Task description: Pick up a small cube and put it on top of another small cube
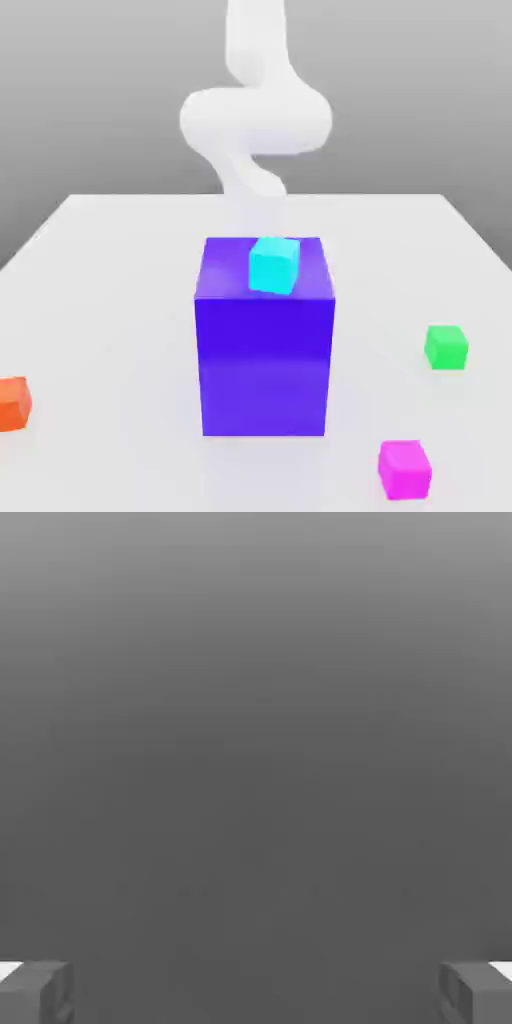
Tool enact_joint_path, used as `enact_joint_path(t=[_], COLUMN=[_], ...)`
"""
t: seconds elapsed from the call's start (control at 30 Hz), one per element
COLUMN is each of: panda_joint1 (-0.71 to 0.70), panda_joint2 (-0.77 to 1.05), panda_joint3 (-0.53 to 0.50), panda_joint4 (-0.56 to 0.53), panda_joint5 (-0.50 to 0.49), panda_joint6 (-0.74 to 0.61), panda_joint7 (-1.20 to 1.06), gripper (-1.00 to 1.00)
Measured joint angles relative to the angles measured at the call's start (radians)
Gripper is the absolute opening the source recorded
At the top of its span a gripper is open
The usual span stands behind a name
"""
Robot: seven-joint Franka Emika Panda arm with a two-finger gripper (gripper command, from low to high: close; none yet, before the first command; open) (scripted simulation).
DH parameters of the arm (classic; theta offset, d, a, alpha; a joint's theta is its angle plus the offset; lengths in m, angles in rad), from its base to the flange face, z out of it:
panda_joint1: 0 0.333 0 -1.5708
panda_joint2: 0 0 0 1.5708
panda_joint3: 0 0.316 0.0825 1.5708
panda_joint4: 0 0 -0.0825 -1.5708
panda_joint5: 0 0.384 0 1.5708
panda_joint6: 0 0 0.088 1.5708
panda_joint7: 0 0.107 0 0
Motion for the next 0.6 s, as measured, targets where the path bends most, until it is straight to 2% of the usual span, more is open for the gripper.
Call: enact_joint_path(t=[0.33,0.6], panda_joint1=[0.23,0.34], panda_joint2=[0.326,0.583], panda_joint3=[-0.111,-0.124], panda_joint4=[-0.038,-0.067], panda_joint5=[0.123,0.212], panda_joint6=[0.111,0.197], panda_joint7=[-0.458,-0.813], gripper=[0.0,0.0])
